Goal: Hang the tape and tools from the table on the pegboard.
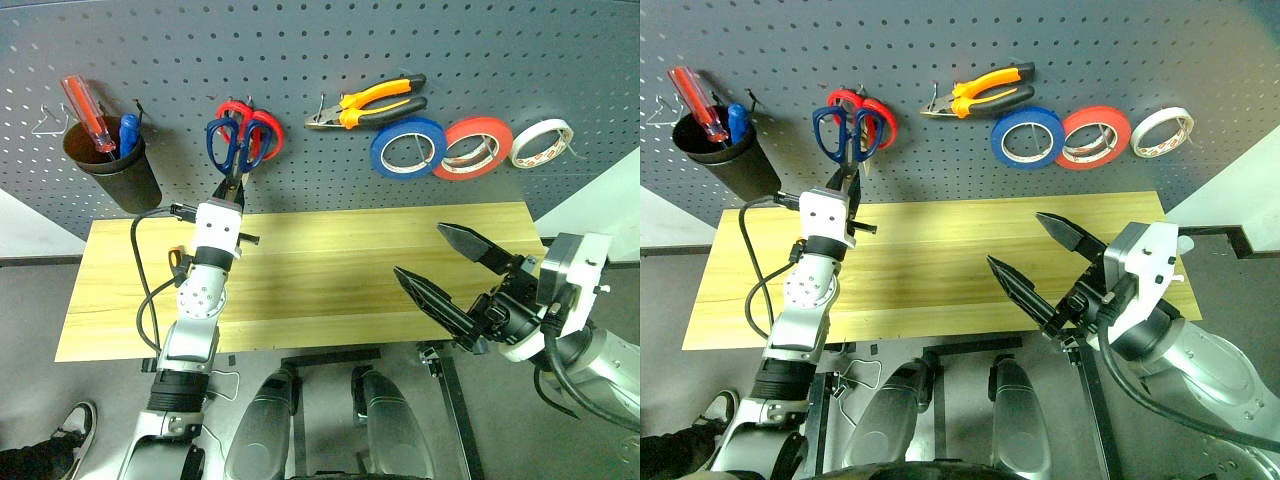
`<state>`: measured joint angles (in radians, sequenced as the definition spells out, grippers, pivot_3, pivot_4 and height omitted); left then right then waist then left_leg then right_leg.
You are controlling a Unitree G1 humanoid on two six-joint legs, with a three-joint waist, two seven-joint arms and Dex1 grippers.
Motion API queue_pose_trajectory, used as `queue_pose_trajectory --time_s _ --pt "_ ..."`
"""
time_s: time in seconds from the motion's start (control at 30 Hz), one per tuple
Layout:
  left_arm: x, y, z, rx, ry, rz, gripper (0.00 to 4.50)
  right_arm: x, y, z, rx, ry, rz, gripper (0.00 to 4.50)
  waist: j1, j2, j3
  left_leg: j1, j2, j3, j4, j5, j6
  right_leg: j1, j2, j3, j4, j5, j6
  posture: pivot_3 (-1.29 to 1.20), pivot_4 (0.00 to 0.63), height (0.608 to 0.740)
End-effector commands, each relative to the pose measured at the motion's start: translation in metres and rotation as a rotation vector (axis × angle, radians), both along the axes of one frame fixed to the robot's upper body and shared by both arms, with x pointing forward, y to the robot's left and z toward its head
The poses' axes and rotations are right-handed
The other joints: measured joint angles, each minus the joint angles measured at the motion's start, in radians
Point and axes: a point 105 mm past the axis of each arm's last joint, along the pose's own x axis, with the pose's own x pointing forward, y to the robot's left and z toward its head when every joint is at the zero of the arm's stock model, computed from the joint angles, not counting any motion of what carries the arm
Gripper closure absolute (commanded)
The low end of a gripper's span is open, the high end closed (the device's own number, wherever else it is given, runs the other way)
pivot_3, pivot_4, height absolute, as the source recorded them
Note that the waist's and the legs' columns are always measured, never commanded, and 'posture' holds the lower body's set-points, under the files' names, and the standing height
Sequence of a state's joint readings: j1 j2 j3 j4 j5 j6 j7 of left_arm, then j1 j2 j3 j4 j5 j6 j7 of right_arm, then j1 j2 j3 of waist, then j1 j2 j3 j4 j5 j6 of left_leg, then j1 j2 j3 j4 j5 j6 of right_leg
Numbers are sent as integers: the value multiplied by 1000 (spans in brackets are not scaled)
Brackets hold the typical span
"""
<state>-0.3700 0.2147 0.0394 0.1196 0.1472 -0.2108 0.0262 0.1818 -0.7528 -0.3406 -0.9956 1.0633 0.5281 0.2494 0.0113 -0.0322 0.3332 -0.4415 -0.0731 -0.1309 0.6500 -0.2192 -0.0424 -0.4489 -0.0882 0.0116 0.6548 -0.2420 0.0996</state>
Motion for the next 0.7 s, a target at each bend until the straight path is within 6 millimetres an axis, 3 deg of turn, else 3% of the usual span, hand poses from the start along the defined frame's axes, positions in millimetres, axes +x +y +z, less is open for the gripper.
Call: queue_pose_trajectory --time_s 0.03,0.2,0.33,0.5,0.63,0.7 --pt "6 18 2 -25 -15 69 4012 -5 3 3 -13 -20 8 0 -3 0 0 0 0 0 0 0 0 0 0 0 0 0 0 -6 316 711" --pt "11 6 -13 -34 58 35 4030 -5 5 3 -14 -21 19 0 -10 0 0 1 0 1 0 0 0 0 0 1 1 0 0 -6 316 711" --pt "9 5 -28 2 146 41 2766 -6 6 3 -18 -18 21 0 -14 0 0 6 0 1 -1 0 0 5 0 1 1 0 0 -5 318 711" --pt "5 16 -41 -114 222 65 1111 -4 7 0 -24 -9 21 0 -13 0 0 6 0 0 0 0 0 5 0 1 1 0 0 6 320 711" --pt "-7 40 -58 -166 324 123 1111 -4 7 -3 -31 -5 20 0 -15 0 0 6 0 1 0 0 0 6 0 1 1 0 0 10 319 711" --pt "-26 67 -79 -200 442 194 1111 -4 6 -4 -35 -2 14 0 -25 0 0 6 0 1 -1 0 0 5 0 1 0 0 0 16 315 711"
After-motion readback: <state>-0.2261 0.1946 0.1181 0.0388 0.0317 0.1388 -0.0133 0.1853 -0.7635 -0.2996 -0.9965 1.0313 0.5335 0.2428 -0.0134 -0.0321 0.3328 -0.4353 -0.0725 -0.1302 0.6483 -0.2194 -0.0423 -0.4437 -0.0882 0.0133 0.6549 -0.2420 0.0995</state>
